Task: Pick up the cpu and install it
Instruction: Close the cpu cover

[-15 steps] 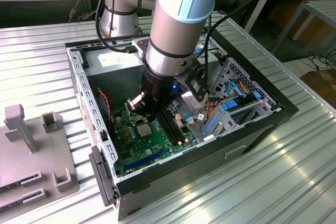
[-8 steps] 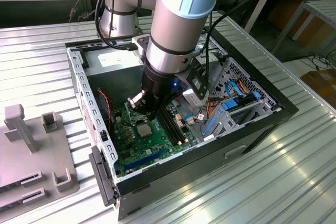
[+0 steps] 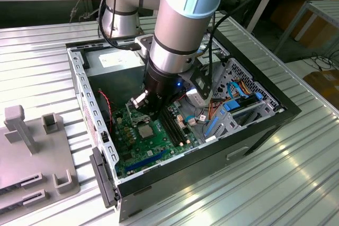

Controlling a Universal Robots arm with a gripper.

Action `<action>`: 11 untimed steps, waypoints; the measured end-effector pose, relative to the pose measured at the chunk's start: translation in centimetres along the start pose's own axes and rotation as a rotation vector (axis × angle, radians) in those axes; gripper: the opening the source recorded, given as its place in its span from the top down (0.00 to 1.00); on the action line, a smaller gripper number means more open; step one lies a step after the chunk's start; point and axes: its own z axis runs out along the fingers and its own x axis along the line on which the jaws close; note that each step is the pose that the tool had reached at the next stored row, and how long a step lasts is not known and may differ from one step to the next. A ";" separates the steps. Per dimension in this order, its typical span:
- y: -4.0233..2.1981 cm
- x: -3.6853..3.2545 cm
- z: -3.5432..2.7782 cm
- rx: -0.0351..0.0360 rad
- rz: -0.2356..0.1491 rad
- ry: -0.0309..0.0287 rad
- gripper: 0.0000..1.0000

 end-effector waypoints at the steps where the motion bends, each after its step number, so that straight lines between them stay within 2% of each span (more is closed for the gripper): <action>1: 0.02 -0.19 0.00 0.0000 -0.002 0.0000 0.89; 6: 0.29 -1.23 0.00 0.0000 -0.013 0.0002 0.89; 11: 0.41 -1.65 0.00 -0.0012 -0.023 0.0003 0.89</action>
